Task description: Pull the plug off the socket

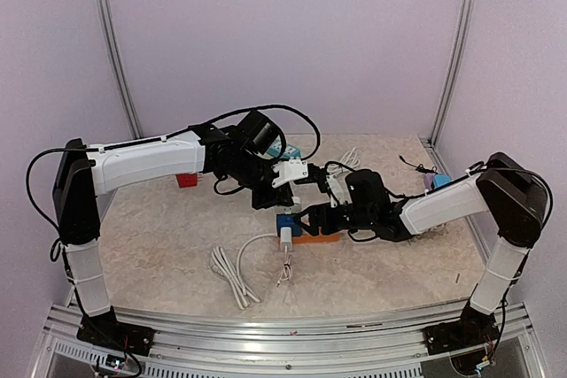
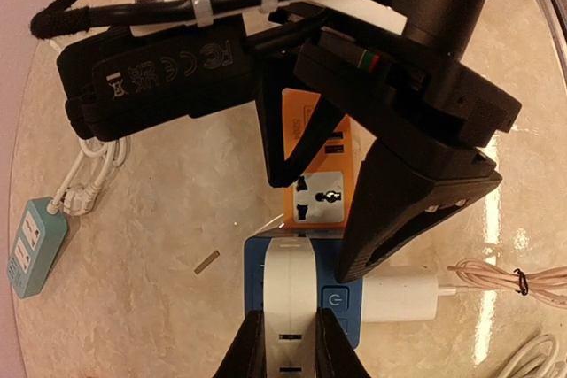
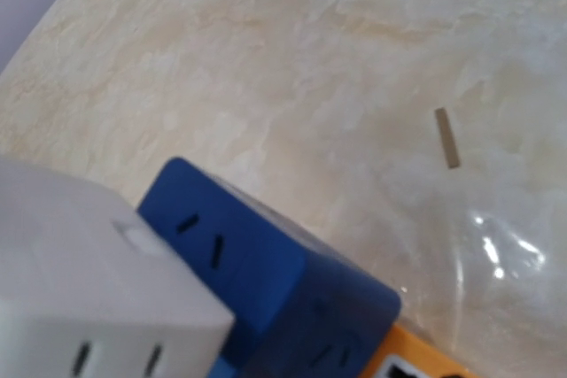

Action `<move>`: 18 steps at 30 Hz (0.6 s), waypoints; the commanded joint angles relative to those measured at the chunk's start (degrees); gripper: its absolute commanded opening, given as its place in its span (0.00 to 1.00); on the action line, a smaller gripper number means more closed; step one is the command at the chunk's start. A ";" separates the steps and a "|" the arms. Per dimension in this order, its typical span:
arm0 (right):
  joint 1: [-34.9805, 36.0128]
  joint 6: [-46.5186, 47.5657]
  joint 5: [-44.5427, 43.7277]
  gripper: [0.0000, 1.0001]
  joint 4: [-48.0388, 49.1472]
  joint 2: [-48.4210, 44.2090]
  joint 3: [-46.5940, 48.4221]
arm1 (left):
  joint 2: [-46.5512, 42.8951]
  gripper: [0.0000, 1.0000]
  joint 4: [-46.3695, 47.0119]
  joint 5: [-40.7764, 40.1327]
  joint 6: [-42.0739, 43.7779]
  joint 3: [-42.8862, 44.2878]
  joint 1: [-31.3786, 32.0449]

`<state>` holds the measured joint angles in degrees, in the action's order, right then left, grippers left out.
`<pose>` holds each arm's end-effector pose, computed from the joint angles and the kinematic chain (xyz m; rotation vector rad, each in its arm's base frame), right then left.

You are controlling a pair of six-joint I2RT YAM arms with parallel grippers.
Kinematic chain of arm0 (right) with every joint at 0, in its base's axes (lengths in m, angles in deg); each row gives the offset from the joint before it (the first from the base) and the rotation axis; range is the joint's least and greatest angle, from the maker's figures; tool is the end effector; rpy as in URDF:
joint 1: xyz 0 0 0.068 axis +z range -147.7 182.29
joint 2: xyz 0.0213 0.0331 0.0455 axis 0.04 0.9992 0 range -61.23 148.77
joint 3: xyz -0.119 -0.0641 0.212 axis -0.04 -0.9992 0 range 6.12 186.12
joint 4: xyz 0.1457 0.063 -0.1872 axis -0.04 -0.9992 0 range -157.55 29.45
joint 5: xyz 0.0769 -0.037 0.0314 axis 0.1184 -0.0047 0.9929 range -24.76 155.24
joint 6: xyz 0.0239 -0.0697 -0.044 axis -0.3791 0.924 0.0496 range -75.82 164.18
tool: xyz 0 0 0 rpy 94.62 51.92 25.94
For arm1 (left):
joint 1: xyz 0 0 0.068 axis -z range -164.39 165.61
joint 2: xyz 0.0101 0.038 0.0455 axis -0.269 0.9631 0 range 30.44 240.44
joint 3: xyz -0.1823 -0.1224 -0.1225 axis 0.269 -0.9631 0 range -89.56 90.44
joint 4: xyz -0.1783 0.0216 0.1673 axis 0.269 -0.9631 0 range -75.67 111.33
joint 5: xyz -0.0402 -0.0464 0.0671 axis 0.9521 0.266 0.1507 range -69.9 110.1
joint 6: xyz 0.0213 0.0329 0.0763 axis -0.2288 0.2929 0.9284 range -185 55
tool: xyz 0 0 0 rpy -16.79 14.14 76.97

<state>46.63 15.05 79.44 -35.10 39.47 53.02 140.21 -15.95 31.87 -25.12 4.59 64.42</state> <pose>0.2570 0.2771 0.1326 -0.4560 2.1726 1.0106 0.2693 -0.3313 0.2194 1.8048 1.7229 -0.3214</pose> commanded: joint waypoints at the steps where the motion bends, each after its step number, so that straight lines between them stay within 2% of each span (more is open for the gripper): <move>1: -0.37 -1.02 -0.30 0.73 -1.78 2.37 2.09 | 0.41 0.00 -0.46 1.45 -0.68 0.63 -0.15; 18: -0.49 -2.64 -3.01 0.70 -5.08 6.75 2.76 | -2.40 0.00 0.22 5.71 0.20 1.48 -1.82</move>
<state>46.61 12.58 79.42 -34.79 42.77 56.21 140.19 -16.01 32.61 -24.84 4.59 63.33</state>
